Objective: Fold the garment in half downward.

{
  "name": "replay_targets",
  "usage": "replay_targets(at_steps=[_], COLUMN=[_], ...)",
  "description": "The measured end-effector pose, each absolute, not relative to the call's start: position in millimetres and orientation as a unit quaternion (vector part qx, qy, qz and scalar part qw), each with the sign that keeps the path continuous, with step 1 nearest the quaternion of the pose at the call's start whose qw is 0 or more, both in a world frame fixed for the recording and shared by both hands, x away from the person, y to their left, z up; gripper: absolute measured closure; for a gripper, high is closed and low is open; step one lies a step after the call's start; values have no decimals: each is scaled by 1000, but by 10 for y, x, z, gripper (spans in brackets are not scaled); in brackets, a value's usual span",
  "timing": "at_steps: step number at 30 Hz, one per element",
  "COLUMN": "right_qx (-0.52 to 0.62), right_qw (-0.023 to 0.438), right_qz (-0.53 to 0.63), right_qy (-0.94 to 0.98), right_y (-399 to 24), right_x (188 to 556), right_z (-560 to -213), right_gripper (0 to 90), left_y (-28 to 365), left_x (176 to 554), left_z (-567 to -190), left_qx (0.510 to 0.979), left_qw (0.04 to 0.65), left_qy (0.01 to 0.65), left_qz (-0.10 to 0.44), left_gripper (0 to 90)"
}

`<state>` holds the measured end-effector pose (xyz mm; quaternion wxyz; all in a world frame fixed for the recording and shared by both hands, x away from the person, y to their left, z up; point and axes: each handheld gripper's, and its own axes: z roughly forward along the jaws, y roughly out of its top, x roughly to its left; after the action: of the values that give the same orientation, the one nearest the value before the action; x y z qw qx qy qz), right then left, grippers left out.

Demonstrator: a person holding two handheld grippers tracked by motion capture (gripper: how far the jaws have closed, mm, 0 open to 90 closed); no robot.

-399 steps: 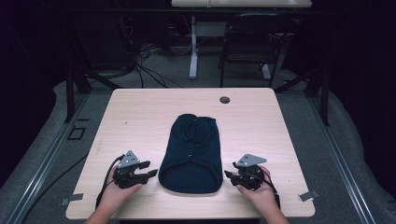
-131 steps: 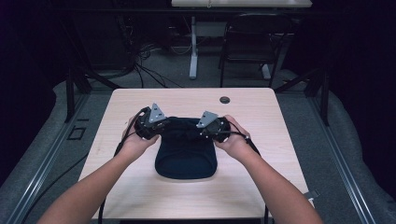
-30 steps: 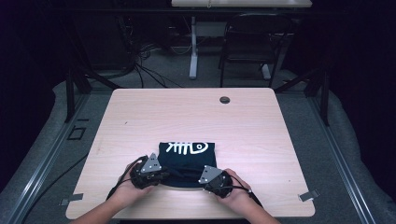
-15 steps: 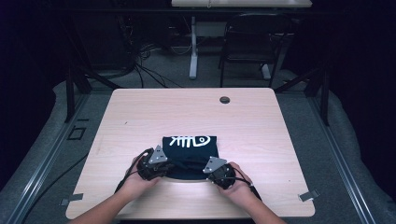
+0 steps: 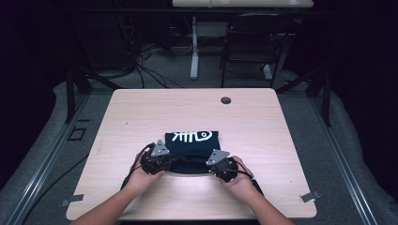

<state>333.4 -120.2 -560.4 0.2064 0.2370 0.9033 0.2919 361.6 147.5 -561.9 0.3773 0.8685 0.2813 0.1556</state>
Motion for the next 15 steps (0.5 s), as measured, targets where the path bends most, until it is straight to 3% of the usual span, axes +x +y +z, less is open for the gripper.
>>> replay_targets(at_steps=[12,15], right_qx=[238,237], right_qw=[205,203], right_qz=[293,295], right_qy=[903,903], right_y=[-1200,-1200], right_x=[3330,3318], right_z=[-5606,-5596], right_gripper=[842,807], left_y=[1475,1480], left_x=[3611,3590], left_z=[-5613,-5589], left_qx=[867,864], left_qw=[378,387], left_qy=[284,287], left_qz=[155,144], left_gripper=[725,682])
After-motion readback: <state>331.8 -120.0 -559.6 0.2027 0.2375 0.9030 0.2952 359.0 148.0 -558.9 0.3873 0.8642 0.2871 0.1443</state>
